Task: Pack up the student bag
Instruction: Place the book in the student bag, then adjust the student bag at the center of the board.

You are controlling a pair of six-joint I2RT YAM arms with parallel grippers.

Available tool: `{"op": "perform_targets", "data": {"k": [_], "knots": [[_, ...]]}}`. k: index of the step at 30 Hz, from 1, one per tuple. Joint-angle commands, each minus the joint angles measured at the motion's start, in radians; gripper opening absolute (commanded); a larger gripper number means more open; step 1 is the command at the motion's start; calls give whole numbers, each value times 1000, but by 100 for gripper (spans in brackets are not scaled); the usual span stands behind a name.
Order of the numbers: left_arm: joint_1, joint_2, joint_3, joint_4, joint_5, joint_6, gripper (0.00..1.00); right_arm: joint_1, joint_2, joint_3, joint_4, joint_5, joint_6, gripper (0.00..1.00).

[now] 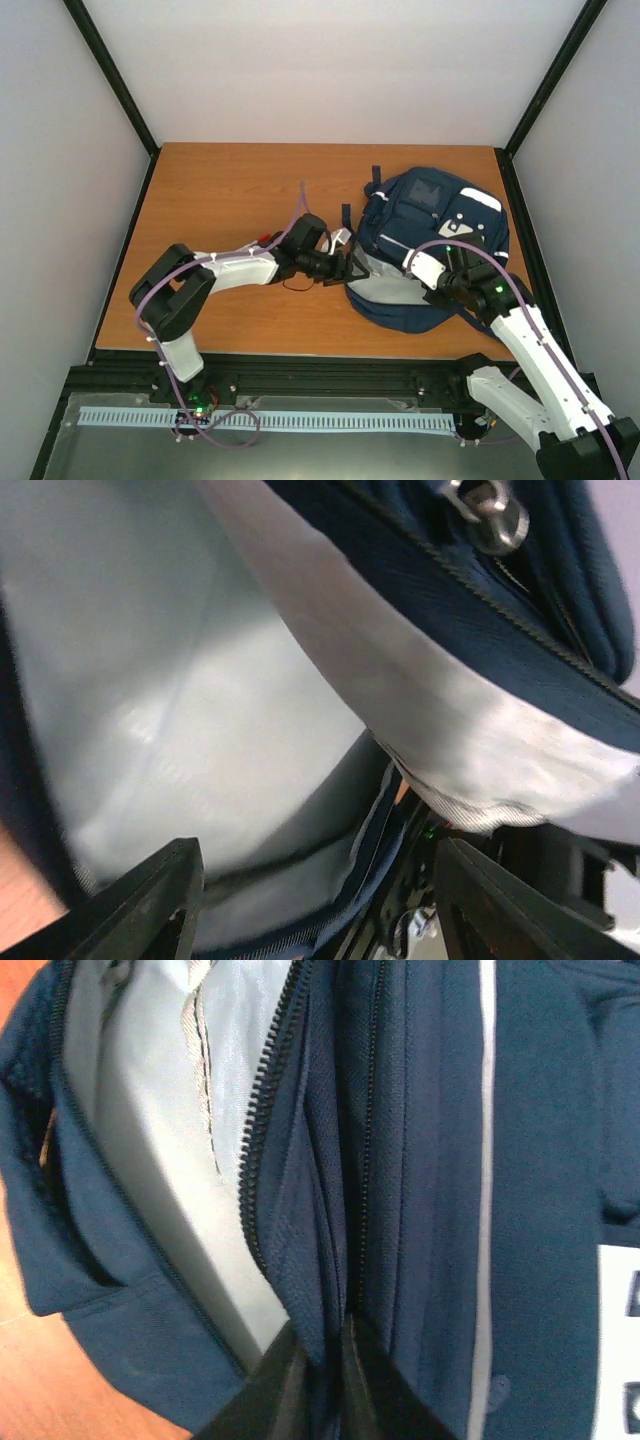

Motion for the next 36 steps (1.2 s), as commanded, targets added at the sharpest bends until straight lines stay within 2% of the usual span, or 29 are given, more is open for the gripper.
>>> {"op": "perform_targets", "data": {"k": [1,3,4,7,11,14,17,19,23,26,29,36], "knots": [[8,-86,-51,-114,-86,124,66,-2,24,-15,-24,-44,-104,16],[18,-113,-64,-137,-123,136,66,-1,24,-20,-76,-95,-153,38],[28,-123,-63,-150,-137,142,66,-1,21,-21,-87,-105,-159,46],[63,-140,-35,-189,-171,154,66,-3,9,1,-122,-124,-158,54],[117,-109,26,-234,-211,155,65,-12,31,74,-151,-148,-113,59],[143,-59,73,-231,-226,145,64,-71,79,100,-115,-137,-72,63],[147,-2,121,-215,-212,141,62,-217,148,119,-78,-183,-73,66],[147,36,155,-210,-193,138,60,-369,208,140,-53,-230,-73,69],[147,87,188,-209,-203,134,56,-616,389,196,-19,-290,-63,72],[147,109,197,-203,-207,138,50,-749,518,237,-25,-307,-58,74],[147,127,190,-178,-183,133,44,-807,608,248,-28,-310,-60,77],[133,168,183,-135,-146,129,29,-803,709,251,-1,-358,-11,75]]}}
